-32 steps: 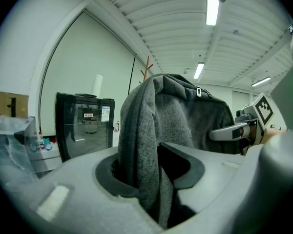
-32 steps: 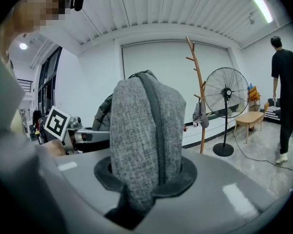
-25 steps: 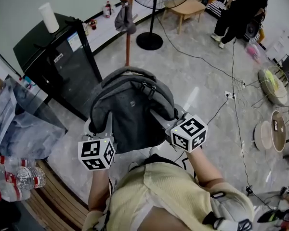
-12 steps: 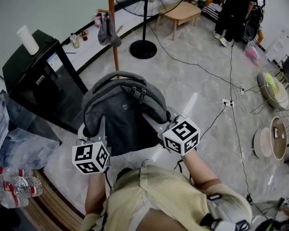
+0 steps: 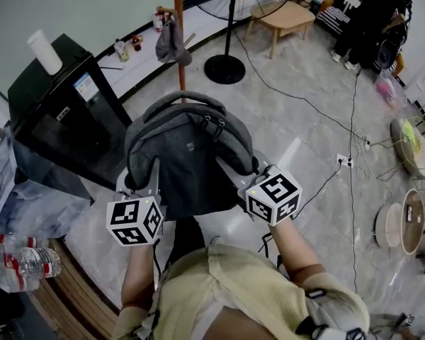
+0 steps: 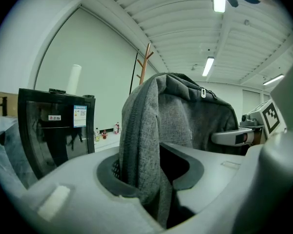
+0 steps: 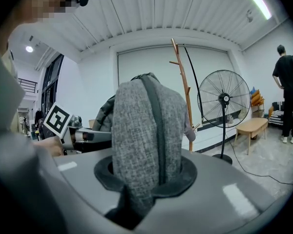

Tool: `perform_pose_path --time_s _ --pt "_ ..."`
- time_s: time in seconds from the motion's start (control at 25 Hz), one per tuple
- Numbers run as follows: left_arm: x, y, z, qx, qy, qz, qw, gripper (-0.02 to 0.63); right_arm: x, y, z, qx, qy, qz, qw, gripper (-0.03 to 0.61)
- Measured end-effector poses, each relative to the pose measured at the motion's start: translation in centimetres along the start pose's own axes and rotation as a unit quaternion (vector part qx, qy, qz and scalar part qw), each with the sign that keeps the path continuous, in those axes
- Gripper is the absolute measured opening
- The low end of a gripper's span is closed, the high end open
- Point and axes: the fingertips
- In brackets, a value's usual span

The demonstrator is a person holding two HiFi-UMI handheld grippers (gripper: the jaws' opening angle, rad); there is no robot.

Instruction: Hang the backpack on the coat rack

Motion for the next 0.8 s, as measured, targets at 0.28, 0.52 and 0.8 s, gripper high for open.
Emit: perform_pose_path --time_s 0.28,0.52,0.8 --pt "5.0 0.8 -5.1 -0.015 -0.012 0.001 0.9998 0.123 6.5 1.5 1.7 -0.008 -0.021 -0.009 1.0 0.103" --pt "9.8 2.2 -9.7 -0.018 -0.029 -0.002 0.9994 0.123 12.4 3.2 3.5 -0.005 -0.039 -0.015 0.999 0.104" --pt "14.7 4.4 -13.4 -0.011 -0.05 0.0 0.9987 0.123 17.4 5.4 5.7 -0.002 -0.06 -0.008 0.998 0.103"
Point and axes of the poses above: the fingertips, and each gripper's own axes: x forward along the fingers, z to its right, y out of its top, and after that the axes turned 4 degrees about x, right-handed
